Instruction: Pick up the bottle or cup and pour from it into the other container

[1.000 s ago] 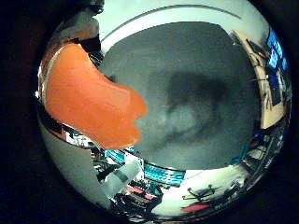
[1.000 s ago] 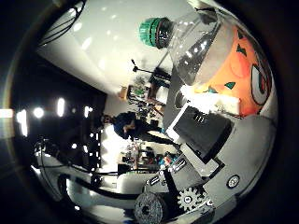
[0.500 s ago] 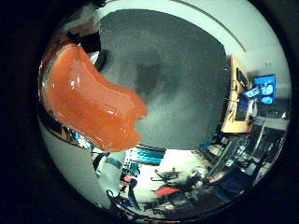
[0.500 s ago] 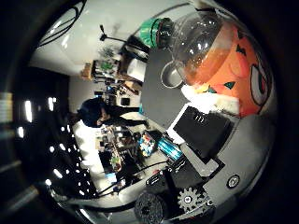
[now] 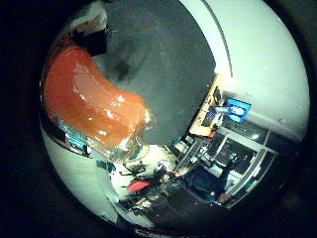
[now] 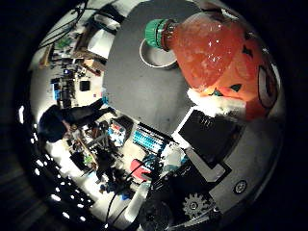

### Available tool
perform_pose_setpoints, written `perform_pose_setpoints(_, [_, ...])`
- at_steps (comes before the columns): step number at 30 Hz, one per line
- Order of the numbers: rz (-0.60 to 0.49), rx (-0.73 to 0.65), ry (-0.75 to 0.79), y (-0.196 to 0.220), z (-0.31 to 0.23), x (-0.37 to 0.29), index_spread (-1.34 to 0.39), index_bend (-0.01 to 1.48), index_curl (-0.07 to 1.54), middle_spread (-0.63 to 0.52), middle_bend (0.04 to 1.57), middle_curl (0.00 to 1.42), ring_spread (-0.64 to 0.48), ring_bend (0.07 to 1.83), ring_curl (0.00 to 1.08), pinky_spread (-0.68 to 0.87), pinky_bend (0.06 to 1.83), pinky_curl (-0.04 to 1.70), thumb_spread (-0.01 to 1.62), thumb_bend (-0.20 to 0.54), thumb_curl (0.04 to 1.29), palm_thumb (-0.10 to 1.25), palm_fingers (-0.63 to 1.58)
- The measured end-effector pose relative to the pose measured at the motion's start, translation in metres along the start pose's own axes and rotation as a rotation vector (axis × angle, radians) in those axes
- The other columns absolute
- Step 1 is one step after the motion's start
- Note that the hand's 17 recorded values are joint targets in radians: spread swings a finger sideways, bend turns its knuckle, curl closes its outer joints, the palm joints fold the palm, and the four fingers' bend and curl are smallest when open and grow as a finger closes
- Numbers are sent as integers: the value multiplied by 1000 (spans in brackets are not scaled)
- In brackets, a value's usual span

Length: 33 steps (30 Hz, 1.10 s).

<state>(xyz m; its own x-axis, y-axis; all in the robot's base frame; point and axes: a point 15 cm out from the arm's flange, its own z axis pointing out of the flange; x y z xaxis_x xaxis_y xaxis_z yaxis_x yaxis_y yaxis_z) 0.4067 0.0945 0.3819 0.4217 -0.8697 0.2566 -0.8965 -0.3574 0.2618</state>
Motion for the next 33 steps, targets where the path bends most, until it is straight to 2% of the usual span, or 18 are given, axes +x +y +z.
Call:
perform_pose_setpoints(6, [45,-66,91,-19,-6,-17,-189,1205,823,-91,1400,768,-245,1289,920,-252,1129,995,38,-17,946,1163,1103])
perform_pose_setpoints(20, [33,-140,332,-51,23,-50,-189,1201,822,-90,1401,762,-247,1280,928,-291,1097,1013,25,-17,928,1162,1109])
perform_pose_setpoints(33, [49,-136,345,-65,36,-58,-190,1196,823,-90,1399,759,-244,1285,922,-303,1081,1019,27,-18,918,1152,1114])
